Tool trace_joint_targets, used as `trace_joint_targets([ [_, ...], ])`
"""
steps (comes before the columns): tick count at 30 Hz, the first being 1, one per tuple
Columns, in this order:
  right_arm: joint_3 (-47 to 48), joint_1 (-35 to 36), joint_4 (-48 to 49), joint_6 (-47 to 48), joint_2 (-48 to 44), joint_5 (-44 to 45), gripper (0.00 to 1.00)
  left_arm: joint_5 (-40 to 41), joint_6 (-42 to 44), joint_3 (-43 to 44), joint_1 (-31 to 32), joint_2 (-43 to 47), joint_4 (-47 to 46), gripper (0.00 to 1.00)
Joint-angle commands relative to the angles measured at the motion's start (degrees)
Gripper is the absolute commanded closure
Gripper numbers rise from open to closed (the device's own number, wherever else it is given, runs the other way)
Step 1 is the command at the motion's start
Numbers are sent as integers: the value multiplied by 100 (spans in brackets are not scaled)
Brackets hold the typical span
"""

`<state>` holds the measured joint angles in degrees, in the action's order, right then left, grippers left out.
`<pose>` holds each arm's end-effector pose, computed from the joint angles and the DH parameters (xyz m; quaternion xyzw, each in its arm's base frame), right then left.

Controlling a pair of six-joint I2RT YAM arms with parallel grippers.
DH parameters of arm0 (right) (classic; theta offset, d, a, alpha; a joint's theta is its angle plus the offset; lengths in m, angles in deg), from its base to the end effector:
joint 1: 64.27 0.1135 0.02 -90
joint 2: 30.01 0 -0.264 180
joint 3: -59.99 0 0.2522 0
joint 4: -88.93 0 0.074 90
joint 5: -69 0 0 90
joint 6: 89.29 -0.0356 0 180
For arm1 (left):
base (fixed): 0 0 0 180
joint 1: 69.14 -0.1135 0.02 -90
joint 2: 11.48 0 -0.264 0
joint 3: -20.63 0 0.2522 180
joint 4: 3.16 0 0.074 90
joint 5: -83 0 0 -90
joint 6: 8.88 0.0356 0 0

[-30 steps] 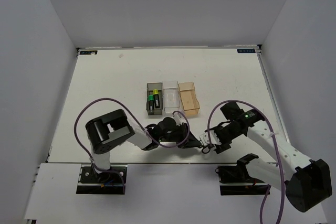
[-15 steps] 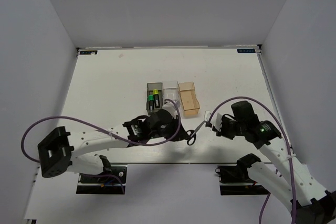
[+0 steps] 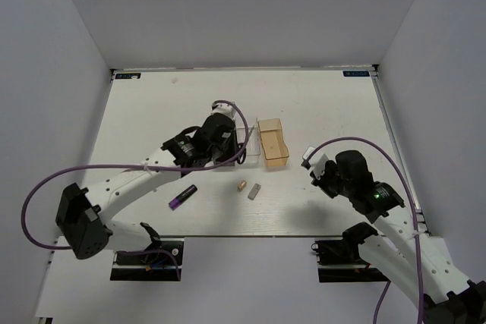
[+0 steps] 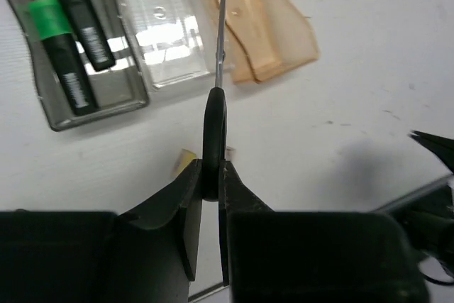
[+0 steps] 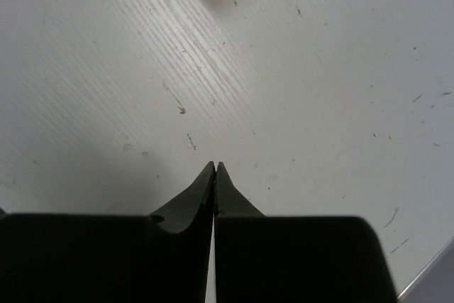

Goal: Sort the stationery into containers
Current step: Place the scissors in the storage box.

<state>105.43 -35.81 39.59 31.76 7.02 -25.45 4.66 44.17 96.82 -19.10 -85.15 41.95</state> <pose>0.1230 0.0698 0.2376 -0.4651 0.7812 0.0259 0.4156 0.1840 -0.2084 0.3043 0.0633 0.9096 -0.2078 0.3542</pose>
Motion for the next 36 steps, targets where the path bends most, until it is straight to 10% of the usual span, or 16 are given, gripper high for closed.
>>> trace_joint_targets([
  [1,-48,-17,498,-371,-100,286,100,205,416,374,-240,-323,283,100],
  [9,-241,-25,762,-468,-223,682,100,223,549,1323,-504,-1658,249,100],
  [36,-391,10,868,-433,-320,638,96,477,364,1271,-504,-1598,-77,100],
])
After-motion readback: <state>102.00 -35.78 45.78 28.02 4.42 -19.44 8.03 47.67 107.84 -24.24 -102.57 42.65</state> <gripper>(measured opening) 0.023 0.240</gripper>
